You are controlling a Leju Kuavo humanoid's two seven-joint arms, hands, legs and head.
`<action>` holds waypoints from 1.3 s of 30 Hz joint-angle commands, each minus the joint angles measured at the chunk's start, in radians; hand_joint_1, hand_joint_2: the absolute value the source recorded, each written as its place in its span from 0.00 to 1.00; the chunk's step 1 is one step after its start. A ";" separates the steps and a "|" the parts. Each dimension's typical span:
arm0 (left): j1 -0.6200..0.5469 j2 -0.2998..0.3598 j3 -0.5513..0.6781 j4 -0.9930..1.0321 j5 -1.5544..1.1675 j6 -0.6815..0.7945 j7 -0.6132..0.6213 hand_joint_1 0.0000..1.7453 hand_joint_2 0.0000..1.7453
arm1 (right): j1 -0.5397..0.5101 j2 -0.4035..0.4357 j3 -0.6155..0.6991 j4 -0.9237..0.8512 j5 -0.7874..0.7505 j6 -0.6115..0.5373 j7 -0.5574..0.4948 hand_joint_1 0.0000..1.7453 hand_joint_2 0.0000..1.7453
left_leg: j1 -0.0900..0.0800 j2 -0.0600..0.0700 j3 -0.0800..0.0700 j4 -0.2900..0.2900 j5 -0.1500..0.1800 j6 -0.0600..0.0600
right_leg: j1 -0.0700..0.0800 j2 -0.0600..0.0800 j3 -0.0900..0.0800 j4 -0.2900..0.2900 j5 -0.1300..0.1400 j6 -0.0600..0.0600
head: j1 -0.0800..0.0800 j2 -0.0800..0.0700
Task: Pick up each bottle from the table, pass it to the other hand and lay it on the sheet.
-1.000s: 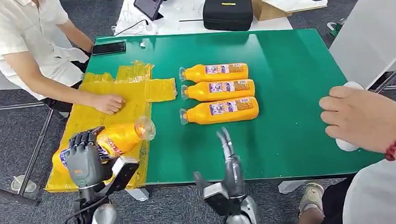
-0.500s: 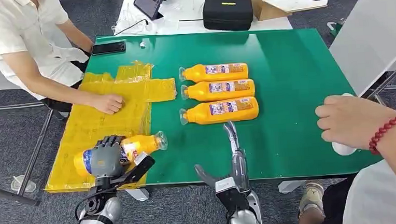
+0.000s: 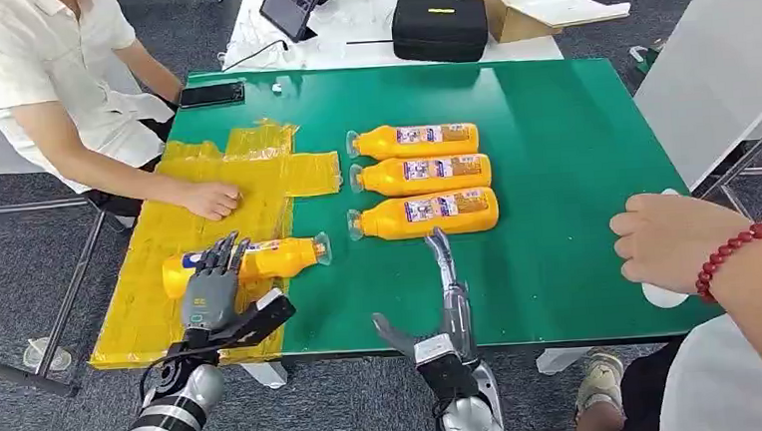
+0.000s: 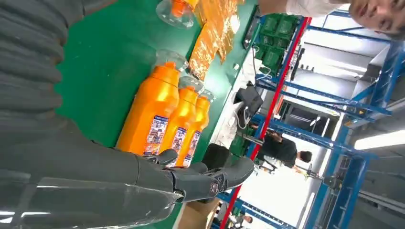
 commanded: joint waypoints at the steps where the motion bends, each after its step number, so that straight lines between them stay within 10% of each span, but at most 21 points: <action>1: 0.011 0.026 -0.041 0.067 0.002 -0.012 0.013 0.00 1.00 | -0.035 -0.021 0.018 0.065 -0.004 -0.004 0.000 0.00 1.00 | -0.001 0.004 0.005 -0.002 -0.001 0.001 | 0.000 0.003 0.003 -0.001 0.000 -0.001 | 0.000 0.000; 16: 0.111 -0.030 -0.126 -0.175 0.128 -0.042 -0.078 0.00 1.00 | -0.015 -0.036 0.016 0.063 0.010 -0.038 0.000 0.00 1.00 | -0.001 0.001 0.004 -0.001 -0.001 0.001 | -0.001 0.000 0.003 -0.001 -0.001 -0.001 | 0.000 0.000; 39: 0.235 0.056 -0.354 -0.489 0.161 0.007 0.003 0.00 1.00 | -0.005 -0.041 0.021 0.064 0.026 -0.053 0.000 0.00 1.00 | 0.000 0.002 0.000 -0.001 -0.002 0.001 | 0.000 0.000 -0.001 -0.001 -0.001 -0.001 | 0.000 0.000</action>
